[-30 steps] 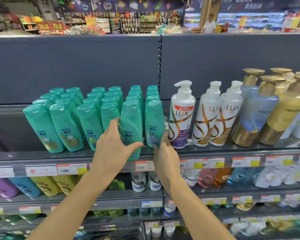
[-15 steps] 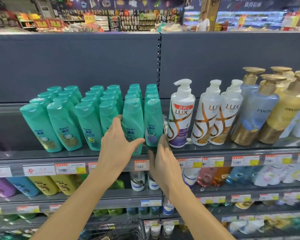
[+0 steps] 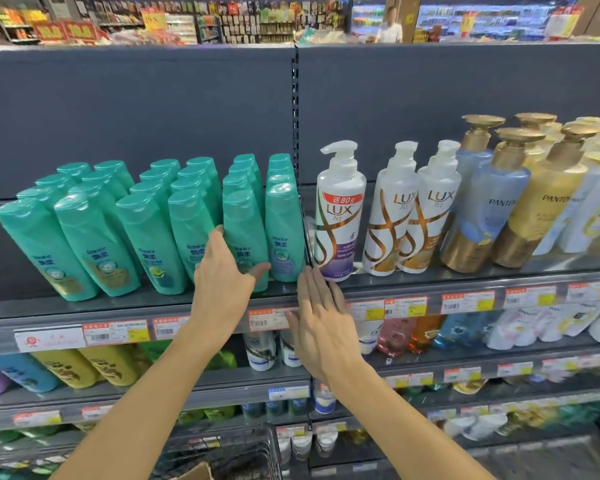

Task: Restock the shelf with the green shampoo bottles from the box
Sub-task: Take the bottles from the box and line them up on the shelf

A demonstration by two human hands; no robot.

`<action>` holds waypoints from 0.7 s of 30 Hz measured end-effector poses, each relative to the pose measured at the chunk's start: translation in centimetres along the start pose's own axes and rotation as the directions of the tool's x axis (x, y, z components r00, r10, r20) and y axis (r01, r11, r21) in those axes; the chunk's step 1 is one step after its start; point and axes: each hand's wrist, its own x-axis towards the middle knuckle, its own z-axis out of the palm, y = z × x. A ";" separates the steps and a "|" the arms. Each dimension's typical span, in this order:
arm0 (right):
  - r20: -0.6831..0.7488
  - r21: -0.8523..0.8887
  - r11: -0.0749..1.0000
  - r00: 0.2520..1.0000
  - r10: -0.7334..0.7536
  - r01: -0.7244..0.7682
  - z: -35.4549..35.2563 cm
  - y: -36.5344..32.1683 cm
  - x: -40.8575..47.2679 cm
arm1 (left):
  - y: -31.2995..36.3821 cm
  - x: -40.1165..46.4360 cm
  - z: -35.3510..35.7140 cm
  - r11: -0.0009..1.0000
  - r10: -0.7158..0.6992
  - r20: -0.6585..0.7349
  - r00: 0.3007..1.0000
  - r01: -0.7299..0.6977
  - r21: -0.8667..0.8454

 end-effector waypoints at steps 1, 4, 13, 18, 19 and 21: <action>0.007 -0.002 1.000 1.000 0.001 -0.001 0.0 -0.1 0.0 | 0.1 -0.1 0.1 1.000 0.006 0.003 1.000 -0.006 0.000; 0.015 -0.003 1.000 1.000 -0.006 0.006 -0.1 0.0 -0.1 | 0.4 0.0 0.5 0.999 0.017 0.033 0.999 -0.018 0.042; 0.005 -0.028 0.999 0.999 -0.033 0.033 -0.1 0.2 -0.2 | 1.1 0.0 0.4 0.959 0.010 0.026 1.000 -0.017 0.283; 0.002 -0.038 0.998 0.999 -0.048 0.048 -0.2 0.4 -0.3 | 1.6 -0.3 0.7 0.955 0.007 -0.029 1.000 0.002 0.295; 0.006 -0.038 0.998 0.999 -0.049 0.049 -0.3 0.4 -0.3 | 1.6 -0.4 0.7 0.952 0.017 -0.035 0.999 -0.005 0.306; 0.006 -0.035 0.998 0.999 -0.044 0.044 -0.3 0.4 -0.3 | 1.7 -0.5 0.6 0.939 0.031 -0.039 0.999 -0.016 0.344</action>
